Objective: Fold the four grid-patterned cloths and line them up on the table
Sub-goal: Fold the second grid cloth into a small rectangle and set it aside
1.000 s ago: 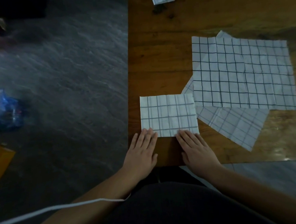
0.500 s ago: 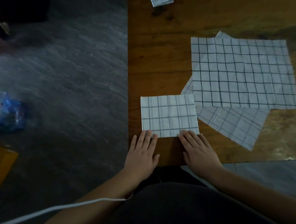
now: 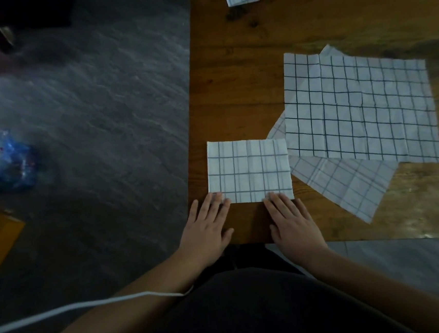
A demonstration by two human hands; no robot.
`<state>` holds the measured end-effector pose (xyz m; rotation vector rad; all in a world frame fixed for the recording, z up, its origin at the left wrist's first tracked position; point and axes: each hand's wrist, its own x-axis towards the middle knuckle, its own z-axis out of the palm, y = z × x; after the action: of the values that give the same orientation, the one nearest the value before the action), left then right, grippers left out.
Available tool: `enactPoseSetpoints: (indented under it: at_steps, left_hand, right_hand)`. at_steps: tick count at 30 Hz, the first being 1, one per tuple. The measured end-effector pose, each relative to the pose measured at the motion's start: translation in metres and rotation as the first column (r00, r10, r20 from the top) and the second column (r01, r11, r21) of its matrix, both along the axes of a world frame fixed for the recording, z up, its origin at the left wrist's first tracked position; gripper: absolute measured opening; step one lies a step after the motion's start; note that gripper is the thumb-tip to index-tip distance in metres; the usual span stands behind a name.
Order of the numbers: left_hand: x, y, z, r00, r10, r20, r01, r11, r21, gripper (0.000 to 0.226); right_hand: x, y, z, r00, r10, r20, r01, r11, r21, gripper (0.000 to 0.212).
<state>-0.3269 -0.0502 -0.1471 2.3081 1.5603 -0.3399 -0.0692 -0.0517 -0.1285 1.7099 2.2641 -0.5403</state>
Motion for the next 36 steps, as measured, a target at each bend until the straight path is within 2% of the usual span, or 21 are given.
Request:
enactPoseSetpoints:
  at_steps: [16, 20, 23, 25, 27, 32, 36]
  left_hand:
    - [-0.009, 0.0, 0.004, 0.999, 0.029, -0.018, -0.029, 0.999, -0.018, 0.078]
    - [0.011, 0.002, 0.016, 0.997, 0.002, 0.075, -0.006, 0.999, 0.052, 0.077]
    - [0.039, 0.009, 0.021, 0.989, -0.094, 0.115, 0.084, 0.993, 0.088, 0.075]
    - [0.05, 0.013, 0.019, 0.991, -0.103, 0.088, 0.1, 0.994, 0.043, 0.075]
    - [0.049, 0.012, 0.012, 0.995, -0.085, 0.053, 0.085, 0.996, -0.007, 0.075]
    - [0.013, -0.002, 0.0, 0.996, -0.085, 0.028, 0.084, 0.996, 0.035, 0.071]
    - [-0.009, -0.009, 0.004, 1.0, -0.018, 0.02, 0.018, 1.0, 0.018, 0.067]
  right_hand:
    - [0.012, -0.007, 0.006, 0.989, -0.149, 0.004, 0.149, 0.989, -0.017, 0.065]
    - [-0.001, -0.004, 0.013, 0.975, -0.219, -0.045, 0.221, 0.975, 0.034, 0.063]
    - [-0.019, 0.003, 0.018, 0.993, -0.091, -0.078, 0.096, 0.993, 0.066, 0.063]
    - [-0.031, 0.007, 0.019, 0.997, 0.011, -0.075, -0.011, 1.0, 0.008, 0.069]
    - [-0.033, 0.01, 0.015, 0.997, 0.045, -0.063, -0.048, 0.998, -0.043, 0.074]
    - [-0.001, 0.004, 0.006, 1.0, -0.003, -0.021, 0.002, 1.0, -0.029, 0.068]
    - [0.037, -0.003, 0.002, 0.997, -0.067, 0.038, 0.069, 0.996, -0.058, 0.065]
